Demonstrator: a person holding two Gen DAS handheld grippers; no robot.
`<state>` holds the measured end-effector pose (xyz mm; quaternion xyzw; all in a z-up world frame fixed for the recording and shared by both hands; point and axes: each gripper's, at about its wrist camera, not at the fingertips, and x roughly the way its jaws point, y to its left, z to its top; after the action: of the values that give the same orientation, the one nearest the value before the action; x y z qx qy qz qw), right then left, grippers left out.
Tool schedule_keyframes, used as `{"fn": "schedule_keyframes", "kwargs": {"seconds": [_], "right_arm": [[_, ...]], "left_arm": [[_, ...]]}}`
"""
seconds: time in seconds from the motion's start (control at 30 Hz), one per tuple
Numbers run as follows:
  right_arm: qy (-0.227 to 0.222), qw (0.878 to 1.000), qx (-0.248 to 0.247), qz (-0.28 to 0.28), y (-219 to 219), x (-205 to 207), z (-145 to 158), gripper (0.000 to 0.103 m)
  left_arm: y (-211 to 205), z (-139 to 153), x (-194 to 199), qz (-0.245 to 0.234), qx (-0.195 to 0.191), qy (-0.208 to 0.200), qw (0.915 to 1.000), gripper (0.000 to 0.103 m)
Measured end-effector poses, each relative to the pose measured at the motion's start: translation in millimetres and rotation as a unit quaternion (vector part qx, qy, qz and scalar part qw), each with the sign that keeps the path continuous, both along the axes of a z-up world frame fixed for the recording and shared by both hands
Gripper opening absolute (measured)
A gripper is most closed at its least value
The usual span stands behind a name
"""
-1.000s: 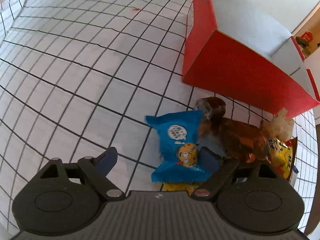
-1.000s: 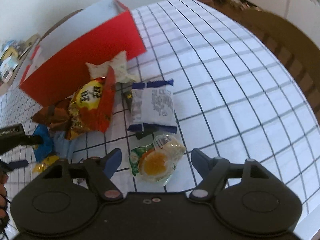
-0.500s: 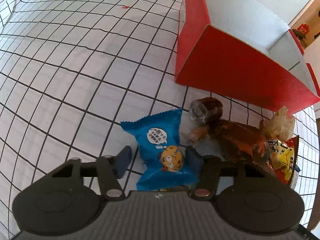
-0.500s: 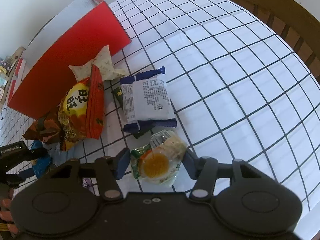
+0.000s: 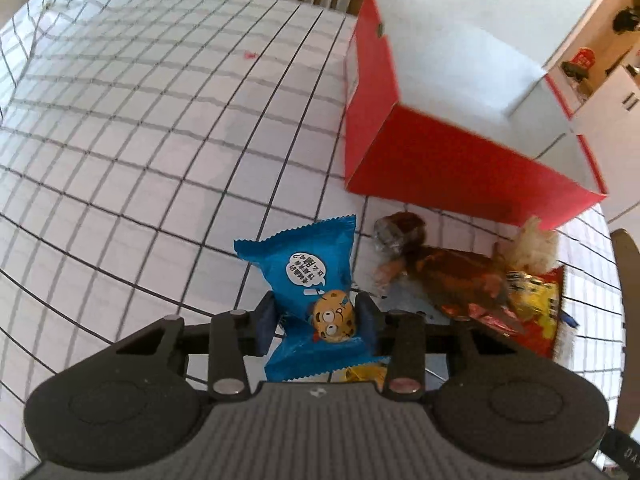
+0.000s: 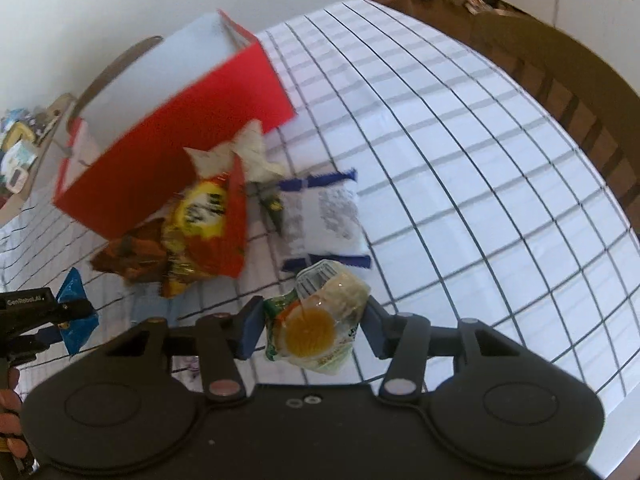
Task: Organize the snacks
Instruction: 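Grasp the blue cookie packet with left tool while right tool grasps the clear pastry, then carry both snacks over the red box and open both tools to drop them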
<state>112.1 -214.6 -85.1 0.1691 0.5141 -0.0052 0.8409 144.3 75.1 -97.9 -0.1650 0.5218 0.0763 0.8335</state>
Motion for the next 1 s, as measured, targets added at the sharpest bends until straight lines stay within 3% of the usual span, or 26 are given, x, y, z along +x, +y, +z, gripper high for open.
{"fn": "schedule_keyframes", "kwargs": {"seconds": [0.33, 0.57, 0.73, 1.0], "right_arm": [[-0.056, 0.995, -0.019, 0.077, 26.6, 18.8, 65.0, 0.051], [-0.091, 0.988, -0.026, 0.125, 47.1, 54.1, 101.8, 0.05], [-0.112, 0.982, -0.035, 0.147, 58.6, 88.9, 116.5, 0.05], [-0.124, 0.973, -0.055, 0.189, 78.5, 143.2, 120.2, 0.05]], "left_arm": [[-22.4, 70.6, -7.9, -0.075, 0.03, -0.049, 0.9955, 0.041], [-34.3, 105.3, 10.8, -0.105, 0.048, -0.074, 0.9905, 0.041], [-44.0, 118.8, 36.3, -0.109, 0.069, -0.085, 0.988, 0.041], [-55.4, 120.8, 91.0, -0.113, 0.086, -0.069, 0.9875, 0.041]]}}
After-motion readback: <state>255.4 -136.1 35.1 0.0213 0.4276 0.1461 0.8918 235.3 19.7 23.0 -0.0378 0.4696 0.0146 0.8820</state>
